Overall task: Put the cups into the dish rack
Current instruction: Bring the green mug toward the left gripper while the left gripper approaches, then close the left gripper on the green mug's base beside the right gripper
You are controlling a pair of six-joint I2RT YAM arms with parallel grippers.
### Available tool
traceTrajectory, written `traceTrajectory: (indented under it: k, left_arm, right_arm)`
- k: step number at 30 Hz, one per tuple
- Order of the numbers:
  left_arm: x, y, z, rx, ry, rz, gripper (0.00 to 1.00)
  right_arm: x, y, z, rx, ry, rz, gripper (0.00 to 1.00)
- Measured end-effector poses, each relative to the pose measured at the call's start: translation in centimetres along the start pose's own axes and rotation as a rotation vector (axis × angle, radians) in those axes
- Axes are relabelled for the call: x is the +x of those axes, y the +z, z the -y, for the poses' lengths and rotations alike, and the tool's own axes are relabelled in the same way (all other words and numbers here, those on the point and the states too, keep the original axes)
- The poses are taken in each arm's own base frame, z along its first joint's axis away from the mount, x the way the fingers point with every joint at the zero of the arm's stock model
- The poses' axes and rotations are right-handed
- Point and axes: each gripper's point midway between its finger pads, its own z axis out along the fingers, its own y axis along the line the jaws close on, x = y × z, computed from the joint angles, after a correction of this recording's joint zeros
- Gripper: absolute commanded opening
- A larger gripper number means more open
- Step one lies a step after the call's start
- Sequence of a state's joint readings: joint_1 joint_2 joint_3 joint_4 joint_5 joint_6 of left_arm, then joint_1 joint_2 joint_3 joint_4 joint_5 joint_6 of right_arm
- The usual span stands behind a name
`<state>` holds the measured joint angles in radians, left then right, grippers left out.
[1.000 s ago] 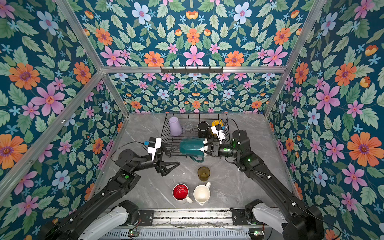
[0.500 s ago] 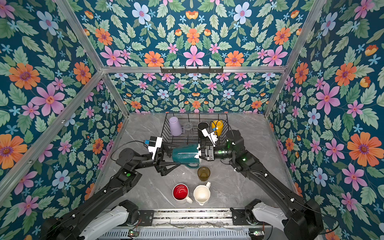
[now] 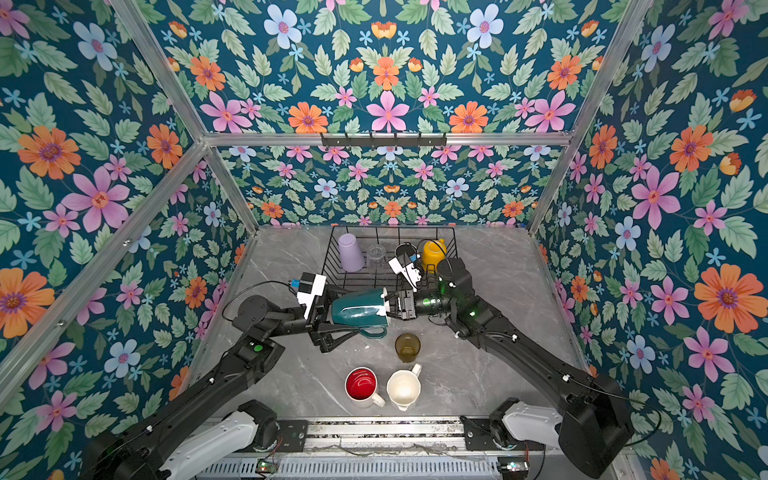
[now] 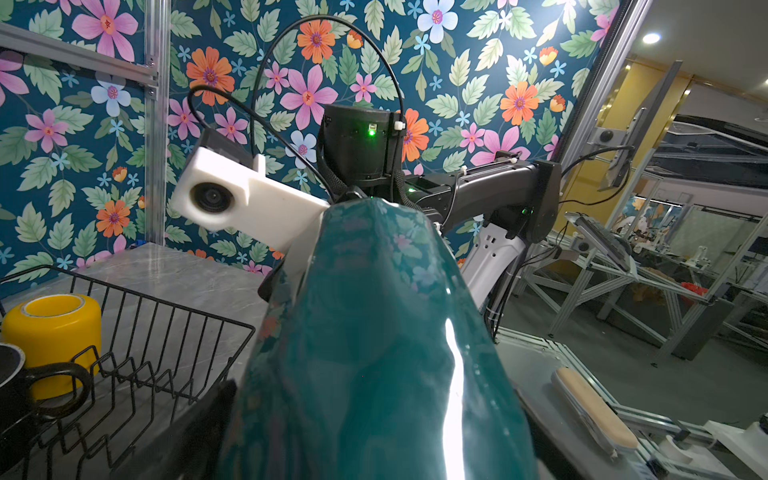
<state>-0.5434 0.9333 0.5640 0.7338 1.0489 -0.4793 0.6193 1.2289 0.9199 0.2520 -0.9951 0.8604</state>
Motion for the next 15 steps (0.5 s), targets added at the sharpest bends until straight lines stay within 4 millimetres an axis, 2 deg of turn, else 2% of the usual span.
traceTrajectory:
  k: [15]
  left_arm:
    - [-0.28,0.0,0.63,0.037,0.004,0.016,0.95]
  right_arm:
    - [0.25,1.13,0.06,-0.024,0.024,-0.034,0.0]
